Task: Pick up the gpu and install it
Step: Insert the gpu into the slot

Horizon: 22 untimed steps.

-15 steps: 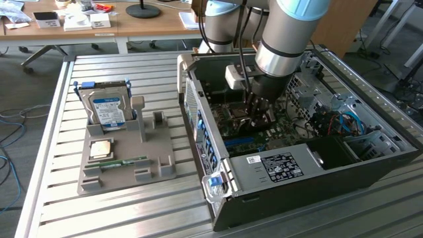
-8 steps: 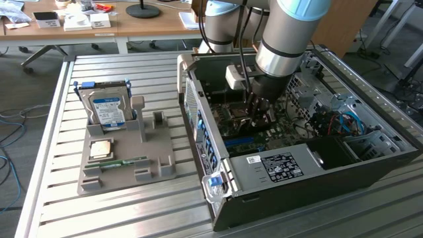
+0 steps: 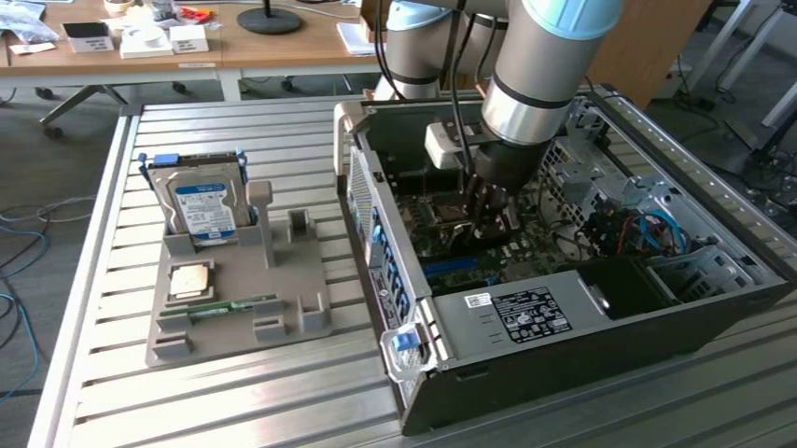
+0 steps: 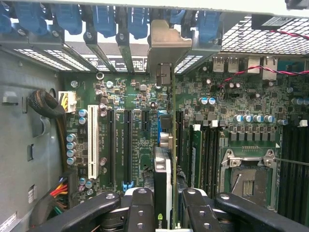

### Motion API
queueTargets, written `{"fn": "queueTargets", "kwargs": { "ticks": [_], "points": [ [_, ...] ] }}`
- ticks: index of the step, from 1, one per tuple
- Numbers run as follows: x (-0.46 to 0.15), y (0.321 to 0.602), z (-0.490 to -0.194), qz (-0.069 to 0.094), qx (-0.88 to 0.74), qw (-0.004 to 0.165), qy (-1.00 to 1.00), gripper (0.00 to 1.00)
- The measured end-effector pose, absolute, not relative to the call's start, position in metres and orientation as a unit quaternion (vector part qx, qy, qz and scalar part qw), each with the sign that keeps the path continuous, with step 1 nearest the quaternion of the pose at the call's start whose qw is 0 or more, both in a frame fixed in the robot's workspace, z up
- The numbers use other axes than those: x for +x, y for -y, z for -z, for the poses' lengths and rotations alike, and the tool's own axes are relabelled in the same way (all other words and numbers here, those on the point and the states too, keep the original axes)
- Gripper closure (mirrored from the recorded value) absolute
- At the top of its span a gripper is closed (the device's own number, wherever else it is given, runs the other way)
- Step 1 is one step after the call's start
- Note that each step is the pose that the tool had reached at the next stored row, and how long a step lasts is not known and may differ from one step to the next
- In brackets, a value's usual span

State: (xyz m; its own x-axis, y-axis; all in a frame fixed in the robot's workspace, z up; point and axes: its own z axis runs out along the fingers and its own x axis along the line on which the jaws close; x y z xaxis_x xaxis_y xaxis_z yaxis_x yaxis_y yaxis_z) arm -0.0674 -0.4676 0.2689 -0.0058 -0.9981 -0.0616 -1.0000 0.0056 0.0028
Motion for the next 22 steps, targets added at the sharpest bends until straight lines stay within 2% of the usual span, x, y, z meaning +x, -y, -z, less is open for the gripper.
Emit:
{"fn": "queueTargets", "kwargs": {
  "ticks": [22],
  "points": [
    [-0.0686, 0.4675, -0.2677, -0.023, -0.705, 0.021, -0.709, 0.73]
  ]
}}
